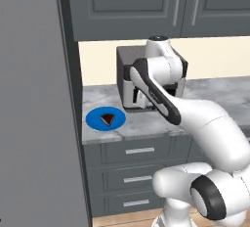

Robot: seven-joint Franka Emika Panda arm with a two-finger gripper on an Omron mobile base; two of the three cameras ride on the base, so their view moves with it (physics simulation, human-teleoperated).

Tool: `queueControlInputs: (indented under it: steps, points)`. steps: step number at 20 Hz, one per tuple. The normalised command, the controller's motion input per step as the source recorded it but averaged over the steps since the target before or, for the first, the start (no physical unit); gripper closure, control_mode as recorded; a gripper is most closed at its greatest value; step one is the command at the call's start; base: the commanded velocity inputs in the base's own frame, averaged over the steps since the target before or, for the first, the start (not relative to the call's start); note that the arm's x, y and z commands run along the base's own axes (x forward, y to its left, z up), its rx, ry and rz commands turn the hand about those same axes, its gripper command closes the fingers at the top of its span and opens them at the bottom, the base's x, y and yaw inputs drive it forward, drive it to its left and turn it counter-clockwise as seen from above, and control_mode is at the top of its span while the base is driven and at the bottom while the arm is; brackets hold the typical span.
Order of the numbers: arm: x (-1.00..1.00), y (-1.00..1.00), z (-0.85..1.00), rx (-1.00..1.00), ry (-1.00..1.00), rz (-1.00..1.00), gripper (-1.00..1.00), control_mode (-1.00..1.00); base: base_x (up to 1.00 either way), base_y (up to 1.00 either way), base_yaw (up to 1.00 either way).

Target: Take the baked cake out of the oven and place it on the plate for cooling. Then close the oven door.

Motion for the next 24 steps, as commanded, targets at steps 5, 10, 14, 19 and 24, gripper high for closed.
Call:
queueControlInputs:
  steps: [5,10,14,19,24]
  points:
    - [-0.06,-0.19,-0.42,0.04,-0.06,-0.49,-1.00,-1.00,0.00,0.00,0.00]
    - [0.30,0.00,-0.41,0.00,-0.01,-0.30,-1.00,-1.00,0.00,0.00,0.00]
    - [0.09,0.00,-0.24,0.00,0.06,-0.07,-1.00,-1.00,0.00,0.00,0.00]
    - [0.00,0.00,0.00,0.00,0.00,0.00,-1.00,1.00,-0.99,0.05,-0.12]
    - [0.00,0.00,0.00,0.00,0.00,0.00,-1.00,1.00,-0.92,0.48,0.45]
